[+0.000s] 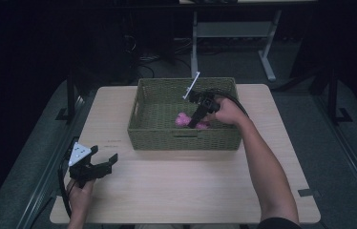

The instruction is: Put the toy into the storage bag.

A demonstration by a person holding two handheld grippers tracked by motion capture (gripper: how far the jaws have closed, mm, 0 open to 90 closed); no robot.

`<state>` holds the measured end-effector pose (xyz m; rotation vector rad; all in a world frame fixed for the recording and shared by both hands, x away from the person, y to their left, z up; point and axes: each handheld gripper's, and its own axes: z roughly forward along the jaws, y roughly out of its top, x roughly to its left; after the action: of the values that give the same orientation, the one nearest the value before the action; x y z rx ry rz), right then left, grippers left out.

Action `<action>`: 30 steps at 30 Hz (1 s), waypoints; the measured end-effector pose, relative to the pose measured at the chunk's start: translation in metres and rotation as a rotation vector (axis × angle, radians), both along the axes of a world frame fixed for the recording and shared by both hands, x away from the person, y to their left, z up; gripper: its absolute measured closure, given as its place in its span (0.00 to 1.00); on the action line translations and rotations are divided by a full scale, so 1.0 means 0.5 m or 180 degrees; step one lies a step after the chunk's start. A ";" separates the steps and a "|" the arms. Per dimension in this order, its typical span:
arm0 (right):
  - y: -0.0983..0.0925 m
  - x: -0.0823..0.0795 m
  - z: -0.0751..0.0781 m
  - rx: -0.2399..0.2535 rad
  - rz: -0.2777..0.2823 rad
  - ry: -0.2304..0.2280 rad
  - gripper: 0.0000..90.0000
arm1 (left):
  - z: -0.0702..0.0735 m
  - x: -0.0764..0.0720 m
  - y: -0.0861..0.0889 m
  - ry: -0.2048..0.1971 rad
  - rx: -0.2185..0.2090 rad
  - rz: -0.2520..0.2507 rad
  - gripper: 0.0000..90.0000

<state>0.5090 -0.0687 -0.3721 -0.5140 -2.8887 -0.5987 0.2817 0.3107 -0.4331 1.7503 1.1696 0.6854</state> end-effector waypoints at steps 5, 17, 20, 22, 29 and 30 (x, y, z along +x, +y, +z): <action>0.003 0.000 -0.003 -0.0008 0.0013 0.0012 0.64 | 0.000 0.000 0.000 -0.0004 -0.0002 -0.0002 0.15; 0.007 -0.001 -0.005 -0.0035 0.0022 0.0043 0.63 | 0.001 0.000 0.001 -0.0005 0.0008 0.0004 0.15; 0.003 0.001 0.005 0.0119 -0.0017 0.0059 0.64 | 0.001 0.000 0.002 -0.0001 0.0005 0.0003 0.15; 0.002 0.001 0.013 0.0151 -0.0030 0.0044 0.63 | 0.001 0.000 0.001 -0.0001 0.0003 0.0001 0.15; -0.003 -0.004 0.013 0.0095 -0.0044 0.0031 0.59 | 0.001 0.000 0.000 -0.0003 0.0000 -0.0005 0.15; -0.003 -0.004 0.014 0.0086 -0.0052 0.0035 0.59 | 0.001 0.000 0.000 -0.0003 0.0000 -0.0005 0.15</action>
<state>0.5068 -0.0704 -0.3652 -0.5362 -2.8646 -0.6342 0.2816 0.3104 -0.4328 1.7507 1.1674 0.6851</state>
